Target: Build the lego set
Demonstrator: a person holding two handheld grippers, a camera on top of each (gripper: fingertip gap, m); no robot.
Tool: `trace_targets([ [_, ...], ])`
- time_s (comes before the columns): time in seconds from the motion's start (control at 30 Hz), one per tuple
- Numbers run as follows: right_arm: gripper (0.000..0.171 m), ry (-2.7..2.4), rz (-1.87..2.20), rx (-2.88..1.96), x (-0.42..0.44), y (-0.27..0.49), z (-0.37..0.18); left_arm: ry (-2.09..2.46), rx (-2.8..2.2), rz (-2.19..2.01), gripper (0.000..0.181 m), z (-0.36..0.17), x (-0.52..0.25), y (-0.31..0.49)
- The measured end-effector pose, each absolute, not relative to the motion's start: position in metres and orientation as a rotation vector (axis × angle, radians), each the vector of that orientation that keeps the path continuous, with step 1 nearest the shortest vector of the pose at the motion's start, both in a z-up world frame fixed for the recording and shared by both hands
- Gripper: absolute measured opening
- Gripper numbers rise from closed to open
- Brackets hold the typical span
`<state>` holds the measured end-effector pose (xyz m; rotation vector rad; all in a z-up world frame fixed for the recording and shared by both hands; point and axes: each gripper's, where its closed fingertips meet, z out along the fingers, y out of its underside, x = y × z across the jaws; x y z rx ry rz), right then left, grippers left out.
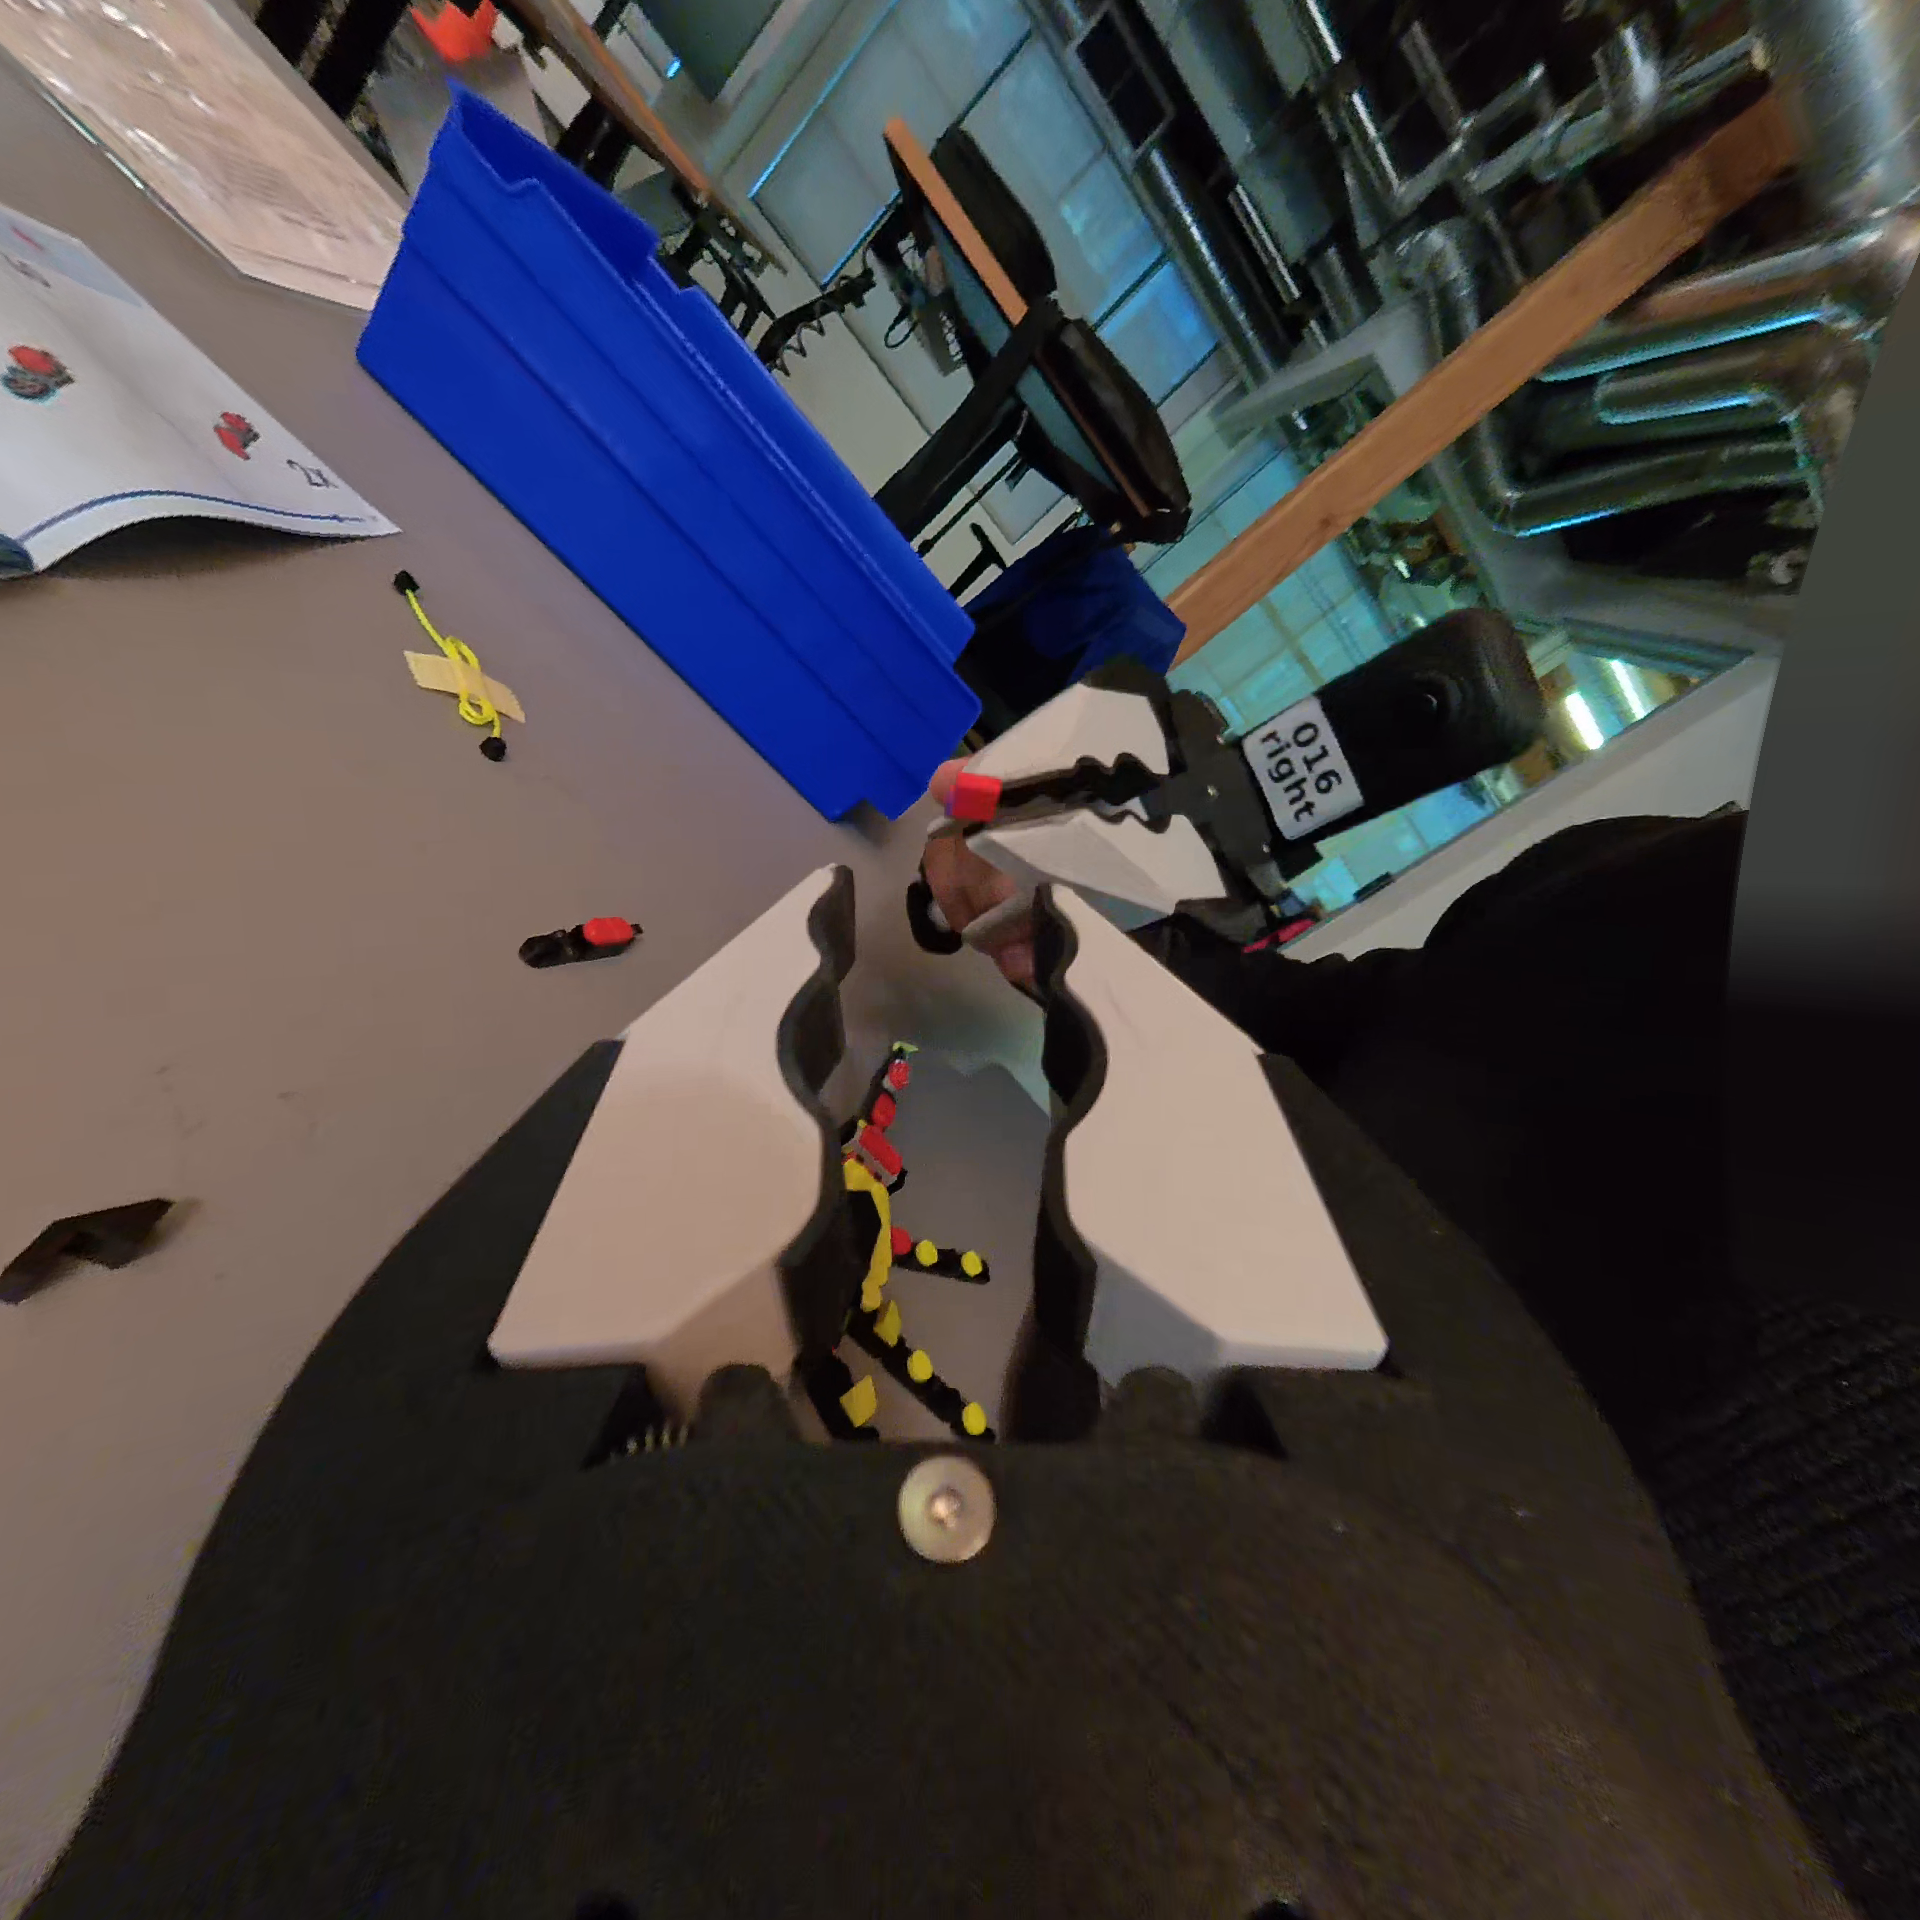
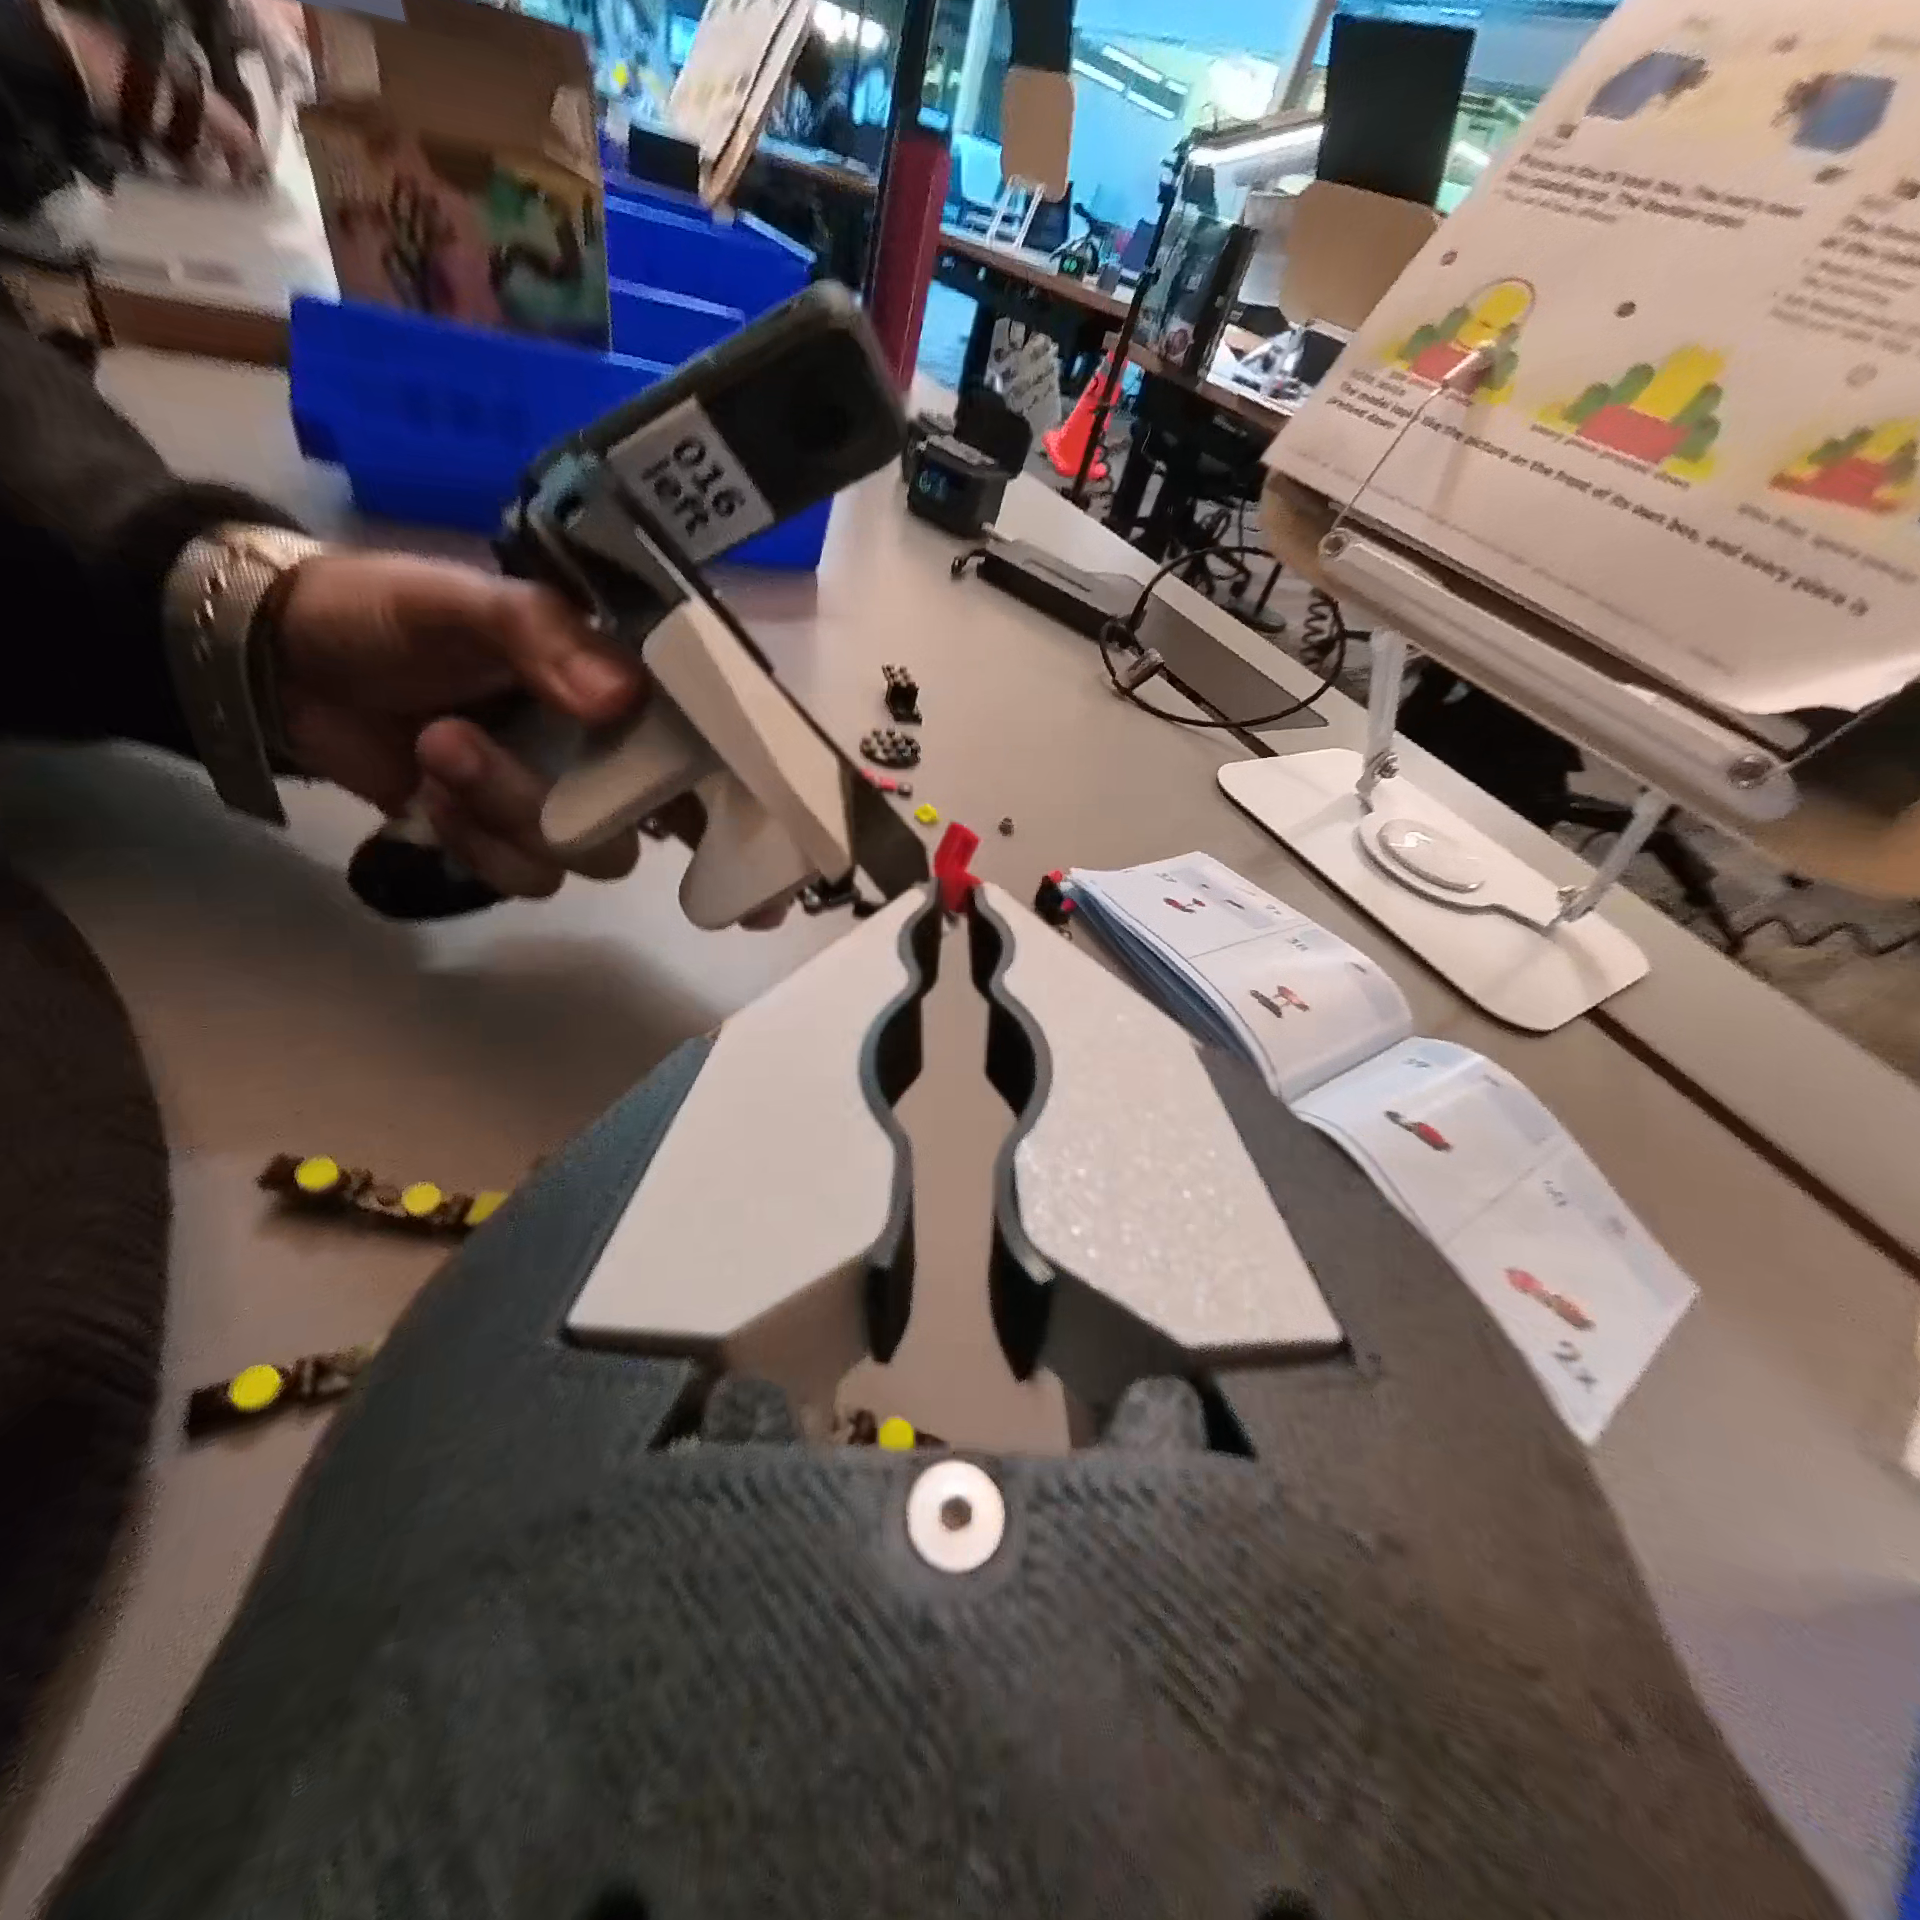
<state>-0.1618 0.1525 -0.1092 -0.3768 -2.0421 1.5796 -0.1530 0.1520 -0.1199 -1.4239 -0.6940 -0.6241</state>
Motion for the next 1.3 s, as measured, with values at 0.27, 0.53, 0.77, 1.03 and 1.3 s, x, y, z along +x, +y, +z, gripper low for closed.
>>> trace_targets([
  [0.27, 0.003, -2.037, 1.575, -0.368, -0.162, 0.152, -0.112, -0.704, -1.358, -0.682, 0.030, -0.120, -0.151, 0.157],
  [0.53, 0.003, -2.049, 1.592, -0.367, -0.160, 0.149, -0.113, -0.738, -1.257, -0.760, 0.018, -0.117, -0.157, 0.153],
  [0.77, 0.003, -2.058, 1.596, -0.379, -0.161, 0.148, -0.115, -0.745, -1.244, -0.751, 0.011, -0.116, -0.159, 0.151],
  [1.03, 0.003, -2.078, 1.555, -0.379, -0.162, 0.148, -0.120, -0.747, -1.228, -0.743, 0.009, -0.114, -0.160, 0.151],
  [1.3, 0.003, -2.108, 1.541, -0.375, -0.163, 0.147, -0.125, -0.754, -1.287, -0.667, 0.005, -0.119, -0.164, 0.151],
])
